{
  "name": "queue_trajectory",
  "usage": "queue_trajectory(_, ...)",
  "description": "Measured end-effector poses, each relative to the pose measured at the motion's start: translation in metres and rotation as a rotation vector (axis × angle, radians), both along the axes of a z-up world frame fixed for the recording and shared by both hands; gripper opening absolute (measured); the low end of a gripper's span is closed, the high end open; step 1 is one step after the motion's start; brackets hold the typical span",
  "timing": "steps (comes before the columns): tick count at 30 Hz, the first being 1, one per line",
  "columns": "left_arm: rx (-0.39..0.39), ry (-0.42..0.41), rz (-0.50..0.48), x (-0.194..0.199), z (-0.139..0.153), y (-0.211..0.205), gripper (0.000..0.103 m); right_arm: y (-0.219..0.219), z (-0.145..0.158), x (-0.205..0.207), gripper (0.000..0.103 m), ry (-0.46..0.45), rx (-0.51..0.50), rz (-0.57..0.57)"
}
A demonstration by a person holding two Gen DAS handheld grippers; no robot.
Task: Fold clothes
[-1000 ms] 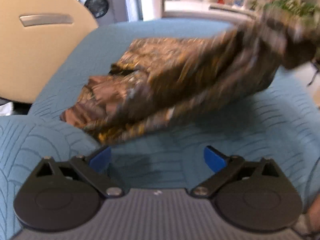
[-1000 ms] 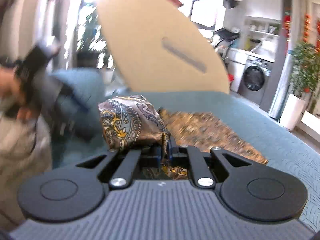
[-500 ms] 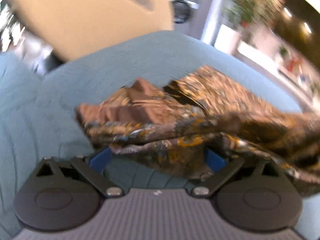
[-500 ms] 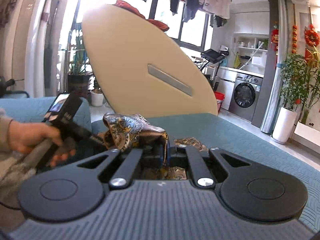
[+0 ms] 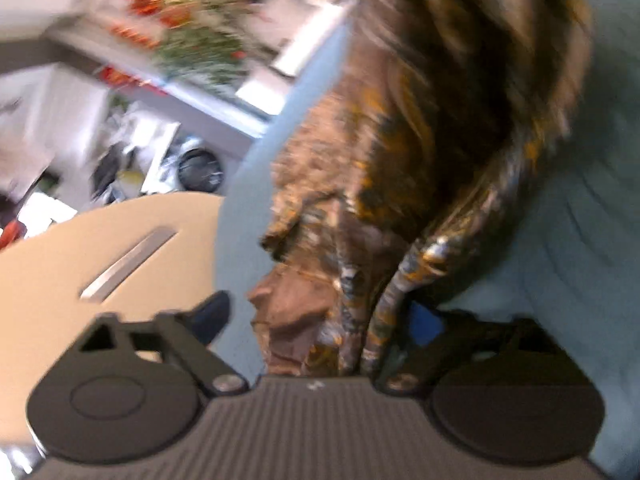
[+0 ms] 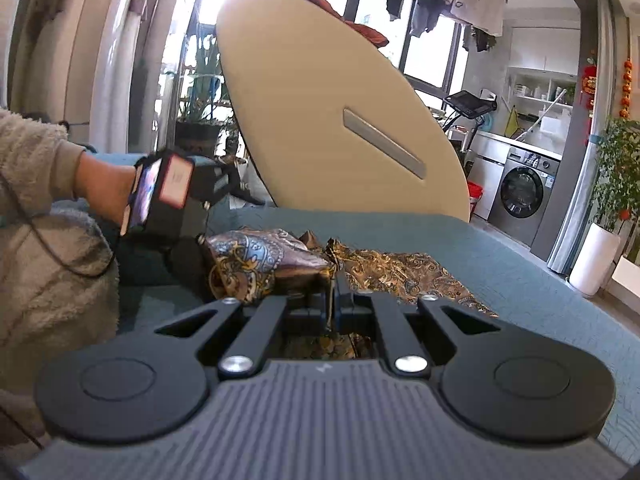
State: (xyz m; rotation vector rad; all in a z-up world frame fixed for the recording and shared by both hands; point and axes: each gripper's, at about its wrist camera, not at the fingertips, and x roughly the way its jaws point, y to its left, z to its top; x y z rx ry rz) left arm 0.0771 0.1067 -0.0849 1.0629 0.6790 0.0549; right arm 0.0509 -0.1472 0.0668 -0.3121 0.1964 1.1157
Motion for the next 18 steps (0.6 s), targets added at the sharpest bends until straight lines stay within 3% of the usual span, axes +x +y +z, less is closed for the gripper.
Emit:
queue_trajectory(3, -0.010, 0.036, 0.002, 0.002, -0.003, 0.006, 0.055, -0.002, 0.004, 0.000, 0.007, 0.003, 0.016, -0.006)
queue_trajectory(8, -0.086, 0.076, 0.013, 0.005, -0.003, 0.016, 0.004, 0.000, 0.003, -0.007, 0.007, -0.006, 0.000, 0.014)
queue_trajectory(13, -0.113, 0.090, -0.003, 0.001, 0.002, 0.019, 0.001, 0.002, -0.001, -0.019, 0.008, -0.044, -0.031, 0.046)
queue_trajectory(18, -0.154, 0.016, 0.027, 0.008, 0.020, 0.027, 0.000, 0.003, -0.005, -0.031, 0.008, -0.089, -0.058, 0.049)
